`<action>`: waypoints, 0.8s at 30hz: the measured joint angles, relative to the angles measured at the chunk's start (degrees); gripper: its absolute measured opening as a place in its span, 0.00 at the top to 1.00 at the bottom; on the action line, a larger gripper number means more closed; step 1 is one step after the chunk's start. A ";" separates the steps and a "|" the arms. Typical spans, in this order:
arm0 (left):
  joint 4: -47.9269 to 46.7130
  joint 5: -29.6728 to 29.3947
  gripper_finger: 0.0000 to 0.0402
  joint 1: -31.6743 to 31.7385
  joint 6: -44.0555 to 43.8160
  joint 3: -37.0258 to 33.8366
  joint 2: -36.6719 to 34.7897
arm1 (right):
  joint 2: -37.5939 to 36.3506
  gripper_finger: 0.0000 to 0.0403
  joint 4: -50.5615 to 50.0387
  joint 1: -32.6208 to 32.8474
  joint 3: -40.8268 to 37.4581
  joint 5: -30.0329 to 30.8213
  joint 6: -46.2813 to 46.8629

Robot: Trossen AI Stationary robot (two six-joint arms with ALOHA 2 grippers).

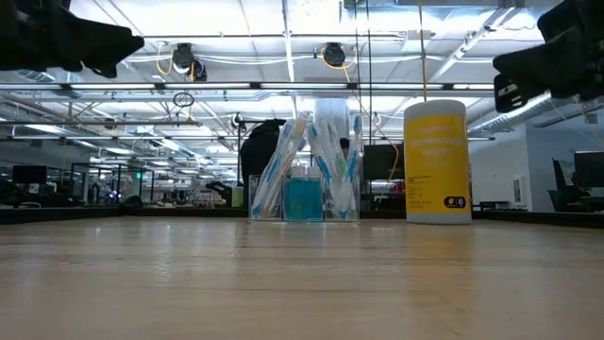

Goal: Pick & Place toothbrushing station
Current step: Return to Home Position

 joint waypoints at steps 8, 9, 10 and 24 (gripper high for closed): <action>7.94 0.04 0.59 0.02 0.24 -4.78 -0.02 | -0.03 1.00 5.88 0.02 -5.12 -0.02 1.79; 7.69 0.17 0.59 0.02 -0.34 -4.78 -0.02 | 0.04 1.00 5.53 0.02 -5.37 0.07 2.57; 7.35 0.66 0.59 0.02 -0.90 -4.78 -0.02 | 0.04 1.00 4.64 0.02 -5.40 0.10 3.11; 5.72 6.08 0.59 0.02 -7.76 -8.71 0.15 | 0.09 0.99 5.35 0.02 -5.55 0.08 3.19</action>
